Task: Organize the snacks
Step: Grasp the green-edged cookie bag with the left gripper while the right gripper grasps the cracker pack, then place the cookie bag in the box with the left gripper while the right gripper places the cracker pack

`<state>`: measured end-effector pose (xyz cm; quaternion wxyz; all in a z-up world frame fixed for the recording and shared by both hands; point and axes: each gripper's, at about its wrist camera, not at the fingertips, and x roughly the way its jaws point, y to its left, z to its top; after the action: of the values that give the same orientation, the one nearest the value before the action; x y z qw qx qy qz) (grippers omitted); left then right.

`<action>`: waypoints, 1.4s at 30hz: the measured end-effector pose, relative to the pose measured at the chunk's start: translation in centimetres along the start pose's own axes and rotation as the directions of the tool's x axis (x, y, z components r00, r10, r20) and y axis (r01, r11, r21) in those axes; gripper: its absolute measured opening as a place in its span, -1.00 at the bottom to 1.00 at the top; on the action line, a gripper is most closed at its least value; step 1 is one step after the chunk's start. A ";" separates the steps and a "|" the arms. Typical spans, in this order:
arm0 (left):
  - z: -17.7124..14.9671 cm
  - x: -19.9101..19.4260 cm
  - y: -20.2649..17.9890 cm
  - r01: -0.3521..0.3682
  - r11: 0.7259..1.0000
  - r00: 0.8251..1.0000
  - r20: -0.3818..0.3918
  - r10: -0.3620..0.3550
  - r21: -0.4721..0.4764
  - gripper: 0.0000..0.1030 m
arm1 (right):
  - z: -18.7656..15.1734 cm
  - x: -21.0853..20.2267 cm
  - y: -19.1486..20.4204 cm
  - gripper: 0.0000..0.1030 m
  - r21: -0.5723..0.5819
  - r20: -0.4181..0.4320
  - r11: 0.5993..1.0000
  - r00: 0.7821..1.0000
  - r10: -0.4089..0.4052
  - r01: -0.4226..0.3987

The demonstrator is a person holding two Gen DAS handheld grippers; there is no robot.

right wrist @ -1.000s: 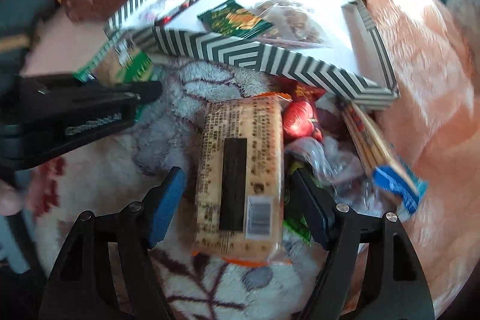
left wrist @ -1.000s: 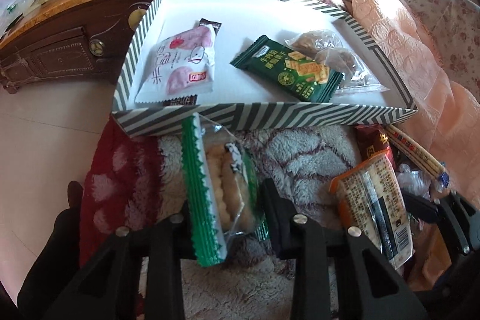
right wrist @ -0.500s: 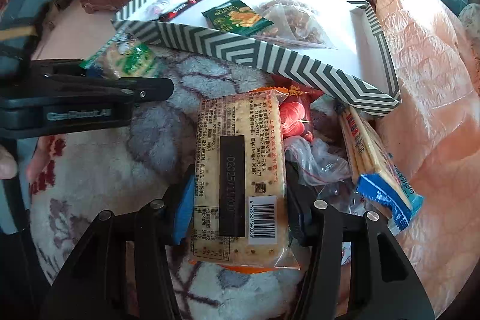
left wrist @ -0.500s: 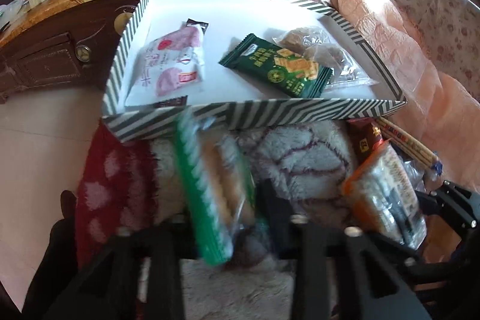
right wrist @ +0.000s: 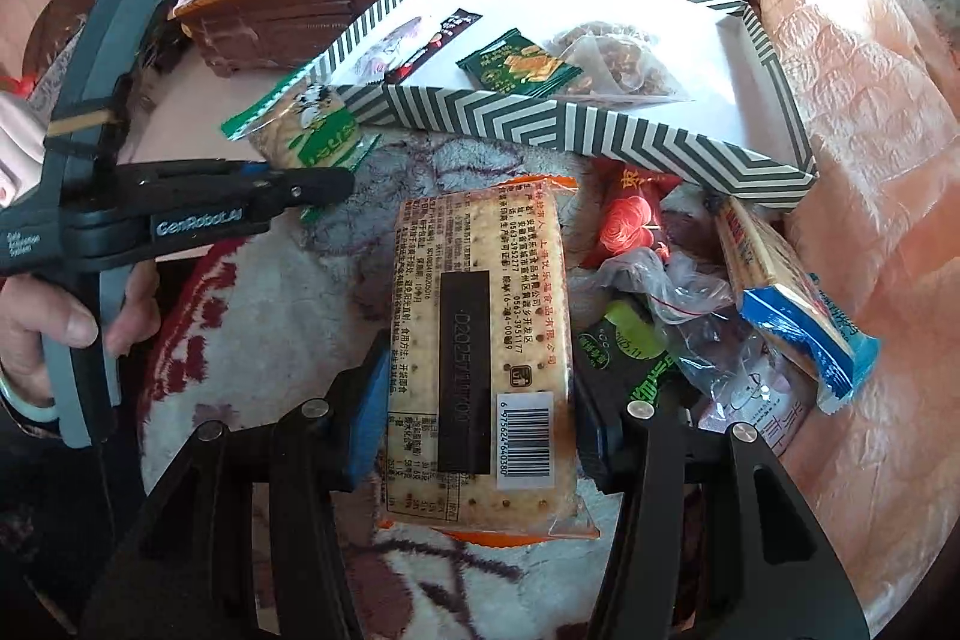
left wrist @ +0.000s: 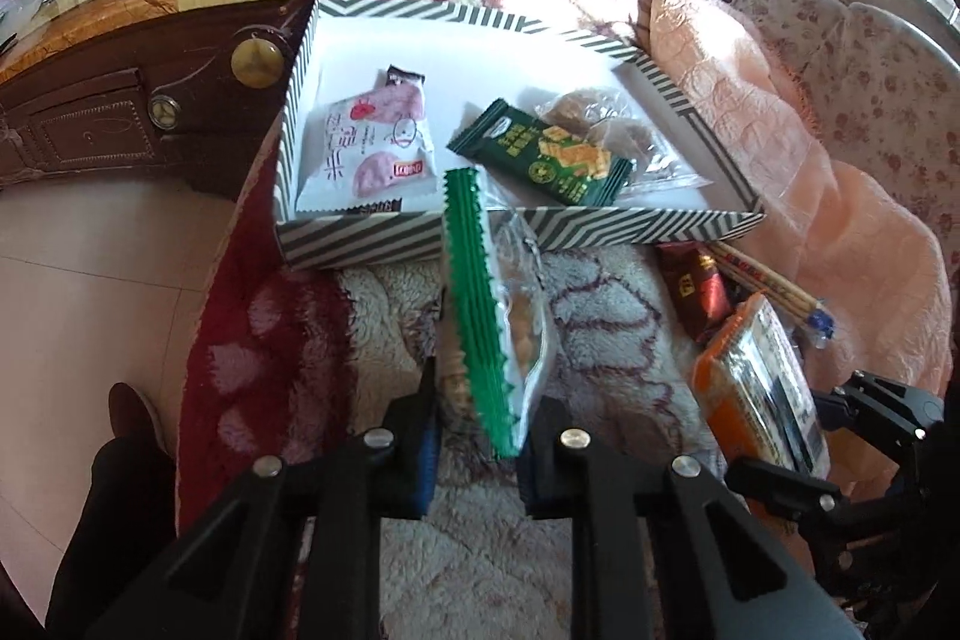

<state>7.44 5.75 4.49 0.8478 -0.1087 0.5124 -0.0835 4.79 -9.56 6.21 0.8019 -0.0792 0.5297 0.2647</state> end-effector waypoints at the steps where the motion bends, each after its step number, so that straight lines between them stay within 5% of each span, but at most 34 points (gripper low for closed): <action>1: 0.0 -0.4 -0.1 -0.003 1.000 1.000 0.008 0.003 0.002 -0.57 | 0.0 -0.1 -0.1 0.01 0.004 0.004 1.000 1.000 0.000 0.000; 22: 3.1 -2.2 -1.8 -0.095 0.994 0.993 0.082 0.091 0.057 -0.57 | 4.1 -1.5 -0.9 0.01 0.037 0.078 0.999 0.997 0.002 -0.005; 42: 5.1 -0.2 -1.2 -0.143 0.988 0.988 0.067 0.139 0.058 -0.57 | 7.9 0.1 -2.8 0.01 0.082 0.083 0.996 0.996 0.011 -0.018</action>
<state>11.81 5.18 7.26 0.8701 -0.0479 0.4892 -0.0359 12.61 -8.65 9.04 0.8237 -0.0311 0.5073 0.2514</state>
